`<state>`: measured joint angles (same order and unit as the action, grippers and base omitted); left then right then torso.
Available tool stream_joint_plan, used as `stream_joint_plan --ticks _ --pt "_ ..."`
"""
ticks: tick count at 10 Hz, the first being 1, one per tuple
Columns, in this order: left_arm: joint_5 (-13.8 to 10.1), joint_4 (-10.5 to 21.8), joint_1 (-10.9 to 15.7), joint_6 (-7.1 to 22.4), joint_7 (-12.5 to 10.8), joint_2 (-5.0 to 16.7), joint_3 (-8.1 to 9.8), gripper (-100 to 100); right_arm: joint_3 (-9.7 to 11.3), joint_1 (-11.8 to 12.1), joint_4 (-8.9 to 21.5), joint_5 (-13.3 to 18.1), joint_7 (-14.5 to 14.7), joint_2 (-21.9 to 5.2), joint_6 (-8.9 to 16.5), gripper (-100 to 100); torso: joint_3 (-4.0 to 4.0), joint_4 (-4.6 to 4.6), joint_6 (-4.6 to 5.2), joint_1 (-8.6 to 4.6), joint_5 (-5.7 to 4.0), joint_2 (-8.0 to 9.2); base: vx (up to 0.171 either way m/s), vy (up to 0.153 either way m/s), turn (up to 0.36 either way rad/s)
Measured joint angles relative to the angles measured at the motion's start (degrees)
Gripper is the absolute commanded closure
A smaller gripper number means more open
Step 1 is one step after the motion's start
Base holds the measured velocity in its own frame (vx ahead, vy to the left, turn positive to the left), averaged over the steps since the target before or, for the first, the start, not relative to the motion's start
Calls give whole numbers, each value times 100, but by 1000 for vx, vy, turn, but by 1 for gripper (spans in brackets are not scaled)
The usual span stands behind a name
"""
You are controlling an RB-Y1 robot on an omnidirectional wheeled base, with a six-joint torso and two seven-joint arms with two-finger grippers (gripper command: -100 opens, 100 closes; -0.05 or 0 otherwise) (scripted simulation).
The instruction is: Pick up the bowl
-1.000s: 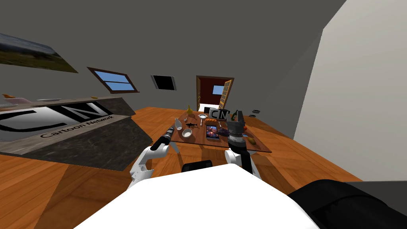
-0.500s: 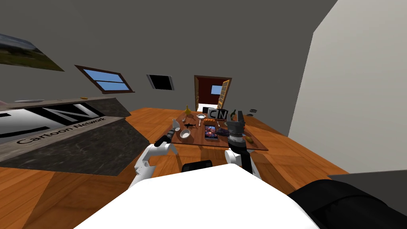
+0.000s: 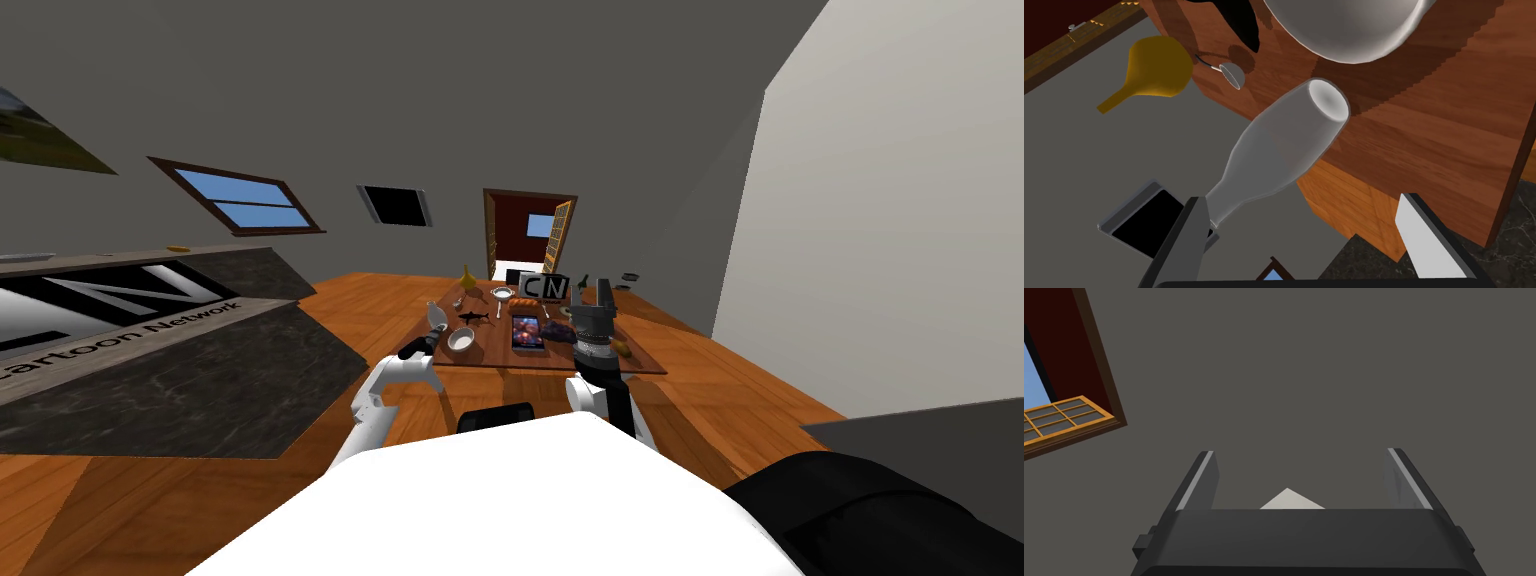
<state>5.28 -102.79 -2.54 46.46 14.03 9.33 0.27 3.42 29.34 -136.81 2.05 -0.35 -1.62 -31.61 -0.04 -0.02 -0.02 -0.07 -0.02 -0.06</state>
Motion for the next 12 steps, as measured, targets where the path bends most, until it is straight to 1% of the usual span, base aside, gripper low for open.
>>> stream_joint_plan --ticks 2,3,4,6,8,12 --pt "1 175 144 328 17 22 -3 -100 0 0 0 0 0 0 0 0 -1 0 0 1 0 -1 21 -13 -62" --pt "-11 203 173 486 29 37 -4 -100 0 0 0 0 0 0 0 0 0 0 -3 3 0 1 19 -14 -66" --pt "-20 330 268 639 40 59 -1 -100 0 0 0 0 0 0 0 0 0 0 -1 2 0 0 15 -11 -42" --pt "-21 417 354 972 61 78 -11 -100 0 0 0 0 0 0 0 0 0 0 -2 1 0 1 19 -13 -54" --pt "-2 613 487 1236 68 85 -19 -100 0 0 0 0 0 0 0 0 0 0 -1 1 0 -1 21 -12 -58" --pt "8 868 709 1811 89 116 -30 -100 0 0 0 0 0 0 0 0 1 0 -2 4 1 1 21 -10 -63"
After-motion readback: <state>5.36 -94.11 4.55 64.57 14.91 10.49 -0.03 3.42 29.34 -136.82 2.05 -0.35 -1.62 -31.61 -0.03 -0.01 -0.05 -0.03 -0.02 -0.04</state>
